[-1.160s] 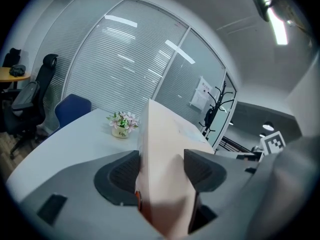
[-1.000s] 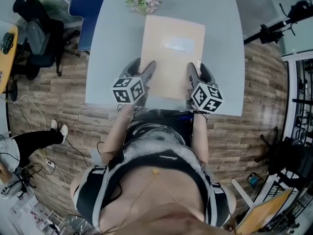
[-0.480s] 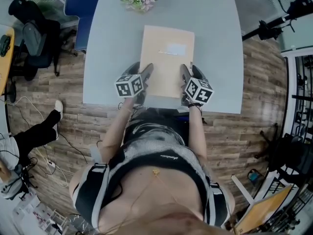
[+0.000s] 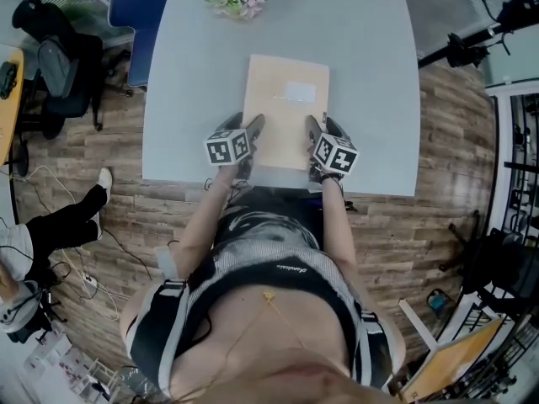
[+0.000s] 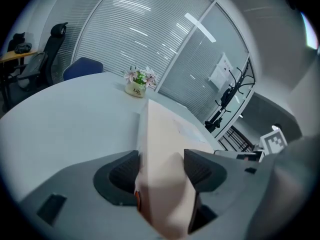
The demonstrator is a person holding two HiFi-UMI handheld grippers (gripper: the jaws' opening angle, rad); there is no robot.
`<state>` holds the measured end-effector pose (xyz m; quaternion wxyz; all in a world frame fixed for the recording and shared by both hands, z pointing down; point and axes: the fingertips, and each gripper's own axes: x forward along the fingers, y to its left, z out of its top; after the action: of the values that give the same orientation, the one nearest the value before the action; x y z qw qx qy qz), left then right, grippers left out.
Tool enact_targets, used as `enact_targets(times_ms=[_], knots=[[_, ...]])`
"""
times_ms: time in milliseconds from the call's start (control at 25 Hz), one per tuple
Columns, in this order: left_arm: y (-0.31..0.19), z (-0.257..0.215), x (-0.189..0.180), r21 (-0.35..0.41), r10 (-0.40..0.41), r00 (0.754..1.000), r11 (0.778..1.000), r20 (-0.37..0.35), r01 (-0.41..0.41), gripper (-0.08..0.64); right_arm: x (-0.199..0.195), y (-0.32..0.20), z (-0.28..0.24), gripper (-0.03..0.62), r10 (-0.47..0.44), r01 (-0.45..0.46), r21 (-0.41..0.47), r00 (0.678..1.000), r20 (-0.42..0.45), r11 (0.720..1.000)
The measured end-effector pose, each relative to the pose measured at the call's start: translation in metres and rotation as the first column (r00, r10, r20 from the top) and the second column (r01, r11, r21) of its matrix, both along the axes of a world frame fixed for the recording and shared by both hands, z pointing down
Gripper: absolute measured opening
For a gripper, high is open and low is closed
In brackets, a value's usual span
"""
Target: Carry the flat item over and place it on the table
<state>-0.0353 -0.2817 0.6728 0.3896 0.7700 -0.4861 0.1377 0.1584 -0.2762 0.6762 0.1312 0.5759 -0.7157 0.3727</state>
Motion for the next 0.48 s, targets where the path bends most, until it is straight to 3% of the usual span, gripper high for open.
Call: enact_targets(times_ms=[480], knots=[[0.001,0.021,0.001,-0.027,-0.002,0.999,1.0,-0.039,0.001,0.281,0.001,-0.001,0.011,0.241,-0.006,0.007,0.015,0.999,-0.035,1.0]])
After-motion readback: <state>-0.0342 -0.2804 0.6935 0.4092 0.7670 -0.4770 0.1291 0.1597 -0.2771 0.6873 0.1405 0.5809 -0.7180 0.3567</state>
